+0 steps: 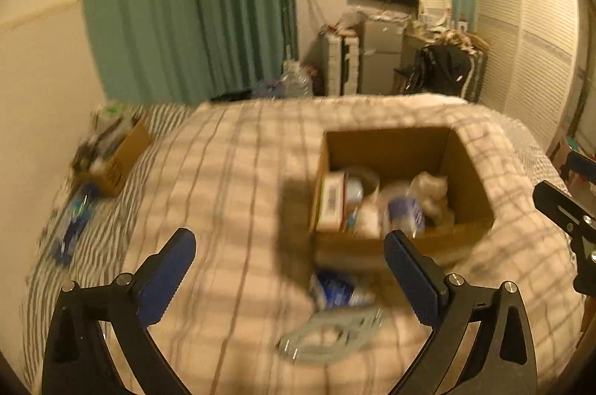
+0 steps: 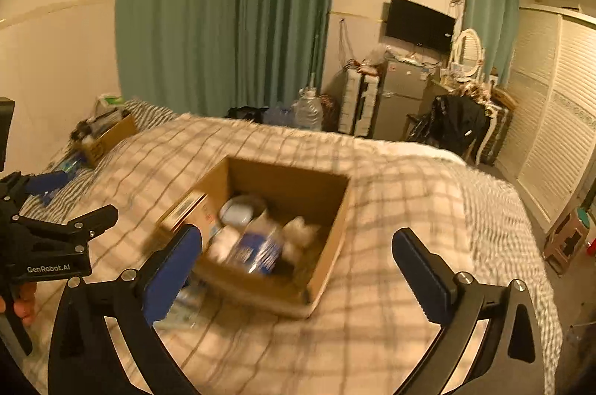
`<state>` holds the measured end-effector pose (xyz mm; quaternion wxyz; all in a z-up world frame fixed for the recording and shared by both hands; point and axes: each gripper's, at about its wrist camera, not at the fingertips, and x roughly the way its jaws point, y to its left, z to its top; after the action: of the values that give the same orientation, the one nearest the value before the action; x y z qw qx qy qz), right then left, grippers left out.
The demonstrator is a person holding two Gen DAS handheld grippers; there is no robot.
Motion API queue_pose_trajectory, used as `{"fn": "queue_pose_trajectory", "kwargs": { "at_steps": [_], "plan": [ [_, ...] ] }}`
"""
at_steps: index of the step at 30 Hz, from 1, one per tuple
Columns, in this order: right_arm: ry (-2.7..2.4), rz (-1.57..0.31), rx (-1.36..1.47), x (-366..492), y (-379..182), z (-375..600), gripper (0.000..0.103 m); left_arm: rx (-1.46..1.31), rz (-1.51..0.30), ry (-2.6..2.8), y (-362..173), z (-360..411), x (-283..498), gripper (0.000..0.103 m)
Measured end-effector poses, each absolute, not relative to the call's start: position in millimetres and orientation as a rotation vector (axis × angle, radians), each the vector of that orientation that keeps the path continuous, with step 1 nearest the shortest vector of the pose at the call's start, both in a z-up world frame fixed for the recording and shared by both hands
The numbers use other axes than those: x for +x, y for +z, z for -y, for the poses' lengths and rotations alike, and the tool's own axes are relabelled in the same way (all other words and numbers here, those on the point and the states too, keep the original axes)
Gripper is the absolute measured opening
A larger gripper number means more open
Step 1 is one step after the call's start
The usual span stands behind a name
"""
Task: Organize objects
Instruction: 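Grasp the grey plastic clip with the right gripper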
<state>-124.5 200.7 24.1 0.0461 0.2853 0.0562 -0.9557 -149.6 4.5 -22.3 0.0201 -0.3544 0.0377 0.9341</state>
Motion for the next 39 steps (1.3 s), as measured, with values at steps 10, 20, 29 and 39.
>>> {"fn": "queue_pose_trajectory", "kwargs": {
  "at_steps": [10,20,29,39],
  "plan": [
    [-2.731,-0.317,0.988,-119.4,-49.4,-133.9,0.102,-1.288,-0.083,2.889,-80.3,32.8,-127.7,0.103],
    [-2.516,-0.536,1.159,-135.4,-114.1,-73.7,0.100,-1.412,0.007,2.905,-103.7,80.8,-135.6,0.103],
    [-2.439,-0.631,1.176,-141.9,-138.4,-35.3,0.082,-1.447,0.151,2.877,-113.1,100.9,-138.5,0.103],
    [-2.440,-0.408,1.161,-138.9,-111.9,-60.9,0.012,-1.373,0.085,2.929,-98.3,85.3,-127.7,0.103]
  ]
}}
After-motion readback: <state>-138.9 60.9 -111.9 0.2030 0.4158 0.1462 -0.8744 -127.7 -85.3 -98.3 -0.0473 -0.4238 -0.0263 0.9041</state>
